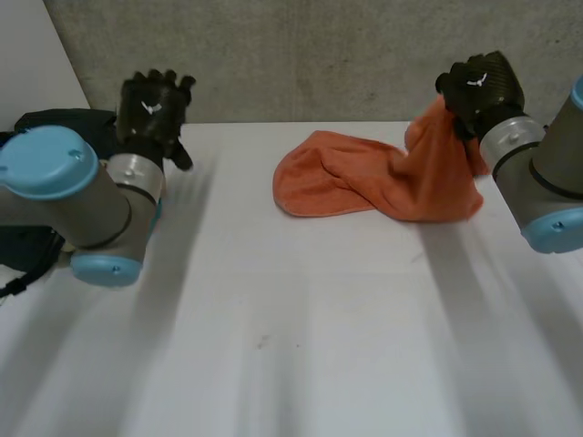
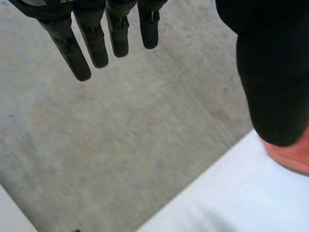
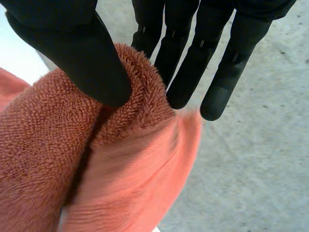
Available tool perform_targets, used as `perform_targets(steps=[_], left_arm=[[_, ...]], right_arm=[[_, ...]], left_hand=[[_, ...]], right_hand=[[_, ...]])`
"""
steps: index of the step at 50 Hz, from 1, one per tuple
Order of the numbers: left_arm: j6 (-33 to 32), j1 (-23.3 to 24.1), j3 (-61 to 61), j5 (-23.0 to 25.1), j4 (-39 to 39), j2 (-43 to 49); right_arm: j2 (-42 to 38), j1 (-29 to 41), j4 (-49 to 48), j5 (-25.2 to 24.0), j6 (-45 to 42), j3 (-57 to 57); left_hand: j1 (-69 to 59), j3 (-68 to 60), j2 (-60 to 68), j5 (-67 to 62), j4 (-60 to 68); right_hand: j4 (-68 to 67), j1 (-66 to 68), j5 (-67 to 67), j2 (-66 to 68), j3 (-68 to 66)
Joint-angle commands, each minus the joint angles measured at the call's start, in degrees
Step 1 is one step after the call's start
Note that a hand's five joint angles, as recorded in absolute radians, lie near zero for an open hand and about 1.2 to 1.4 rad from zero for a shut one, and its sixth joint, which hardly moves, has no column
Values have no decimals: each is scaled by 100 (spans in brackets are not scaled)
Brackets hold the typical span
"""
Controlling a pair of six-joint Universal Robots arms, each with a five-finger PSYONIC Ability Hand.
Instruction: Fold the laundry.
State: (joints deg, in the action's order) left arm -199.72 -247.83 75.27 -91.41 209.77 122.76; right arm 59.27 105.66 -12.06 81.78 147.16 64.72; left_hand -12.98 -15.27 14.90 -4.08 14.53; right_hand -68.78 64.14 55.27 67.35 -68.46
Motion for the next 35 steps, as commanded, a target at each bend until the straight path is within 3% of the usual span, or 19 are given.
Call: perform_targets(steps=[1,12,19,21,22,23,24,25,30,35], left_arm=[[222,279,-477,395,-15,379],[548,963,-1487,1195,-349,1521],[556,1571,-1779,1231,-420,2164],[556,1633,-1796,1231,-411,2217],[565,1633,-1796,1222,-411,2217],[574,1624,-1796,1205,-411,2208],[574,1624,-1796,1205,-411,2208],[600,1589,-1796,1135,-359,2165],[539,1265,-1805,810,-349,1954],[513,790,-1753,554,-332,1383]], right_arm=[[926,200,28,-232,85,207],[2456,1201,72,-320,409,752],[3073,1475,362,-627,832,831],[3100,1414,467,-663,893,814],[3091,1414,494,-654,902,805],[3073,1405,511,-628,902,822],[3073,1405,520,-619,902,831],[3047,1379,546,-610,911,823],[2793,783,775,-531,876,823],[1880,254,1100,-400,859,586]], left_hand=[[109,337,-300,219,-263],[159,387,-350,269,-313],[59,288,-250,169,-213],[-880,-651,688,-770,725],[-2249,-2021,2058,-2139,2095],[-4428,-4200,4237,-4318,4274],[-4450,-4221,4258,-4340,4295],[-6679,-6451,6488,-6569,6525],[-6702,-6473,6510,-6592,6547],[-6702,-6473,6510,-6592,6547]], right_hand=[[-1122,1586,1473,1265,-1154],[-1122,1586,1473,1265,-1154],[-1122,1586,1473,1265,-1154],[-1122,1586,1473,1265,-1154],[-1122,1586,1473,1265,-1154],[-1122,1586,1473,1265,-1154],[-1122,1586,1473,1265,-1154],[-1122,1586,1473,1265,-1154],[-1122,1586,1473,1265,-1154],[-1122,1586,1473,1265,-1154]])
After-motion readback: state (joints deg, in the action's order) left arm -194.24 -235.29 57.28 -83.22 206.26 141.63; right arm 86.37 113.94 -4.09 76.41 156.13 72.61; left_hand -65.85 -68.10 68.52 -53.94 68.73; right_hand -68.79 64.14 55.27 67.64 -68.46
